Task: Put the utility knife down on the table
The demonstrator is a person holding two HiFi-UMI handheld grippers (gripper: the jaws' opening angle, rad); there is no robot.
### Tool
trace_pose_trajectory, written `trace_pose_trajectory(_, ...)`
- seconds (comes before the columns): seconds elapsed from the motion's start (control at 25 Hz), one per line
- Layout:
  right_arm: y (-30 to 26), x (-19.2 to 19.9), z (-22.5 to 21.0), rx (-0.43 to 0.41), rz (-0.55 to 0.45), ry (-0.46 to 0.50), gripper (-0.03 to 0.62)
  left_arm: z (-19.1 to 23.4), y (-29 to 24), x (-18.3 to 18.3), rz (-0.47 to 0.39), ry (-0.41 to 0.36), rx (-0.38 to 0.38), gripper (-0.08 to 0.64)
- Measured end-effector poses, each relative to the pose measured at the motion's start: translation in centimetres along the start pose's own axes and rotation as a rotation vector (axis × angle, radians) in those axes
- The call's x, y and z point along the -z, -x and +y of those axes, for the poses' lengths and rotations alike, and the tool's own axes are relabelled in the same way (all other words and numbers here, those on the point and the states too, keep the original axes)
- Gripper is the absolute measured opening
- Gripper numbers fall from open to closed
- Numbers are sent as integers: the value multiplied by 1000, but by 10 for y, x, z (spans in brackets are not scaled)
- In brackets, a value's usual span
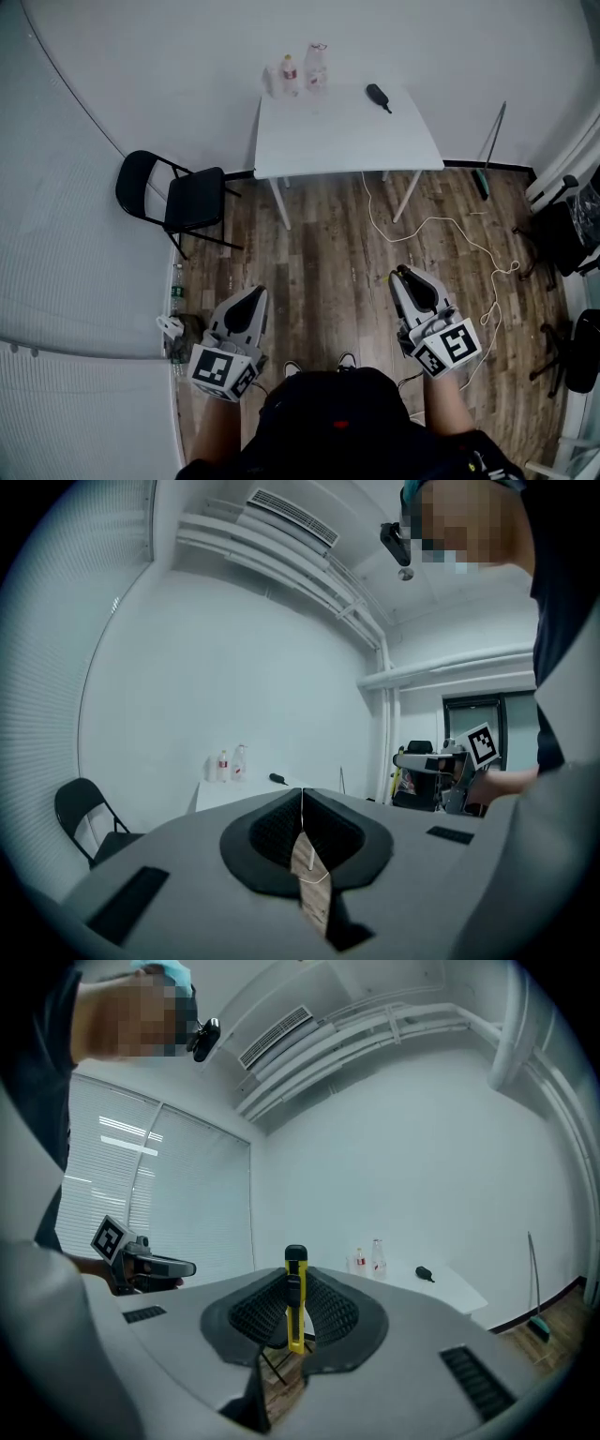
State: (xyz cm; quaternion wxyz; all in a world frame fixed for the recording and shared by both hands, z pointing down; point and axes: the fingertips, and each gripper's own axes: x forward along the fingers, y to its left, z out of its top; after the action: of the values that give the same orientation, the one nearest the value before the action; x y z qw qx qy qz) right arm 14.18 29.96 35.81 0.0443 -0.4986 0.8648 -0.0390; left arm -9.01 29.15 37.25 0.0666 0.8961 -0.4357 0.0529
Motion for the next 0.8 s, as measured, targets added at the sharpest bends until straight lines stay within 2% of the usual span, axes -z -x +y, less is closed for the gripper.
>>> trace_pose_trajectory(0.24,1,13,-40,-54,27,-23,67,-24,-29,5,22,31,-32,23)
trace_pose_trajectory(0.64,-9,23,-88,-39,42,-47,67,-28,-70,12,51,38,-42,23)
trace_pose_trajectory(0.8,-22,30,-93,-29,58,17,68,-19,-88,19,48,33,-15,23)
